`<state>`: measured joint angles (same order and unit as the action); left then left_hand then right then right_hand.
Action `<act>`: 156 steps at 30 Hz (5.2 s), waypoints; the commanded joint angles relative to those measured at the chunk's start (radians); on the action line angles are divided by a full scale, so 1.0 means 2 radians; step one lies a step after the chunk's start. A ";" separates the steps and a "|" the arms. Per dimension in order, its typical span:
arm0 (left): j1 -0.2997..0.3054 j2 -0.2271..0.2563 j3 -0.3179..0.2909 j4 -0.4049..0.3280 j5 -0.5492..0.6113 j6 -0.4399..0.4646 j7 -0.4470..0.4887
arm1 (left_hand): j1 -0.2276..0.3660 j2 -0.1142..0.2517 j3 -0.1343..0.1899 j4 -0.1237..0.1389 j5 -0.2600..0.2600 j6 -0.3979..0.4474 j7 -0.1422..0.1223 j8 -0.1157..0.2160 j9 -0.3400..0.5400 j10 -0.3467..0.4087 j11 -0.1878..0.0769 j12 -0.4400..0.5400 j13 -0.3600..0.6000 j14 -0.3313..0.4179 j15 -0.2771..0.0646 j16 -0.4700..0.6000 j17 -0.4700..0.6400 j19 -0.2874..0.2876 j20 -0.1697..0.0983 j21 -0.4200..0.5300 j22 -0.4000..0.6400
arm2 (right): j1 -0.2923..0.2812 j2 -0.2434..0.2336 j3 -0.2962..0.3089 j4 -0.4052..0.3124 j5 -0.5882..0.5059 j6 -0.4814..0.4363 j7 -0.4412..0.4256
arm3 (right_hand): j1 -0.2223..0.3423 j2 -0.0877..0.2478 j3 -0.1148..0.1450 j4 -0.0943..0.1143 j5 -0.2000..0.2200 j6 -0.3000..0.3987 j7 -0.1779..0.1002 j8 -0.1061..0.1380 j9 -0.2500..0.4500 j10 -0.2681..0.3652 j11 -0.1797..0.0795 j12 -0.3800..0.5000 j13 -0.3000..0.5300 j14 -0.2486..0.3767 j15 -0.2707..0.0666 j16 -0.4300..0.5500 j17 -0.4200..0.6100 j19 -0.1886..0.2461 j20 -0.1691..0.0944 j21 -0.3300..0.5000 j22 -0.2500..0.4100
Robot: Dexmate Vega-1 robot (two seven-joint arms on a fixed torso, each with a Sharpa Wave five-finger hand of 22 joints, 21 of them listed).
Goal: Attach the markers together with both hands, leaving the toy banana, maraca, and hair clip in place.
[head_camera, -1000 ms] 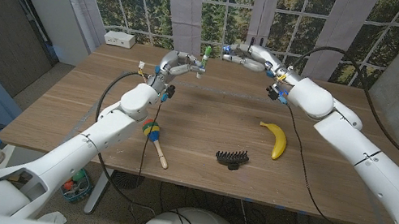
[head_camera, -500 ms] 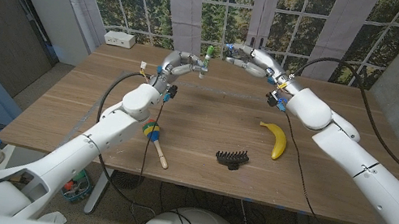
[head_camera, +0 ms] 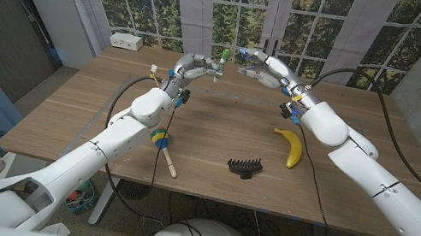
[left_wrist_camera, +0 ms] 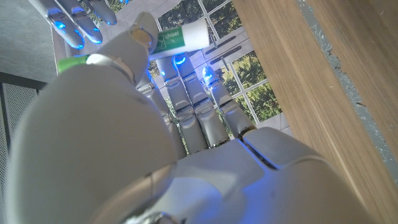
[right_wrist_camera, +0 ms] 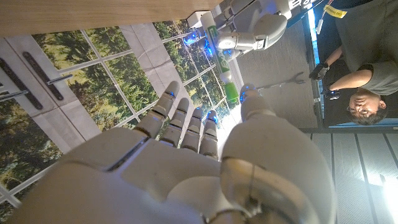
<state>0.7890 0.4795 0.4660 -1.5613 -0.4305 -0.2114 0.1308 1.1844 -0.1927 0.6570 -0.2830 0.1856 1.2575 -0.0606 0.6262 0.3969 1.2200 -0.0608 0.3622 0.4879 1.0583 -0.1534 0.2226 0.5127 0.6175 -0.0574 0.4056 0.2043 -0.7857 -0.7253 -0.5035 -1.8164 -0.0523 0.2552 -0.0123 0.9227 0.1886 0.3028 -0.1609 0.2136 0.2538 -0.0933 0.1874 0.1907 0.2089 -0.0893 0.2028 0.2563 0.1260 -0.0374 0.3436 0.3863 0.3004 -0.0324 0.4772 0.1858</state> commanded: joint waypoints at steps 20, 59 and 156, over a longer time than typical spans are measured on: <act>-0.004 0.003 0.004 -0.047 -0.049 0.122 0.020 | 0.036 -0.012 0.044 0.039 -0.005 -0.026 0.017 0.002 0.009 0.064 -0.057 0.168 0.050 0.042 -0.044 -0.004 -0.031 0.048 -0.047 0.051 0.018 | 0.002 0.016 -0.018 0.003 -0.145 0.035 -0.058 | 0.073 -0.056 0.051 -0.005 0.068 -0.130 0.072 -0.005 -0.005 -0.116 0.034 -0.011 -0.029 -0.087 0.006 -0.074 -0.070 -0.056 0.014 -0.043 -0.007; -0.017 -0.029 -0.029 -0.011 -0.259 0.216 -0.059 | 0.046 0.027 -0.029 0.059 0.052 -0.093 0.019 -0.027 -0.003 0.052 -0.060 0.086 0.082 0.011 -0.045 0.036 0.015 0.011 -0.045 0.134 0.059 | 0.050 0.089 -0.076 0.069 -0.153 0.021 -0.059 | -0.314 0.005 -0.045 0.171 0.005 -0.120 0.072 -0.002 -0.006 -0.117 0.046 -0.007 -0.034 -0.111 -0.001 -0.067 -0.084 -0.060 -0.006 -0.101 -0.004; -0.022 0.025 0.021 -0.099 -0.056 0.215 0.121 | 0.044 0.049 -0.140 0.064 0.280 -0.044 0.037 -0.117 -0.030 0.013 -0.065 0.059 0.067 0.036 -0.045 0.008 0.010 -0.093 -0.041 0.383 -0.012 | 0.046 0.083 -0.056 0.115 -0.158 0.073 -0.160 | -0.341 -0.062 -0.007 0.099 -0.005 -0.097 -0.004 -0.001 -0.005 -0.090 0.028 -0.004 -0.034 -0.056 0.014 -0.064 -0.095 -0.014 0.076 -0.124 -0.003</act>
<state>0.7516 0.4802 0.4703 -1.6819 -0.6980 0.1520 0.2713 1.3295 -0.1701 0.3847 -0.1552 0.7400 1.1773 0.0059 0.3986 0.3384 1.1678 -0.1262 0.4876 0.6169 1.1344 -0.2166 0.2399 0.5320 0.4361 -0.0481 1.1749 0.1770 -0.6615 -0.5496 -0.6630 -1.5596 -0.4194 0.3817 -0.3210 0.2367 0.0627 0.2870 0.0422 0.2061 0.0619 -0.1001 0.1848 0.1772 0.0282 -0.0340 0.1924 0.1863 0.0022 -0.0126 0.2118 0.1934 0.2675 0.1112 0.2361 0.1747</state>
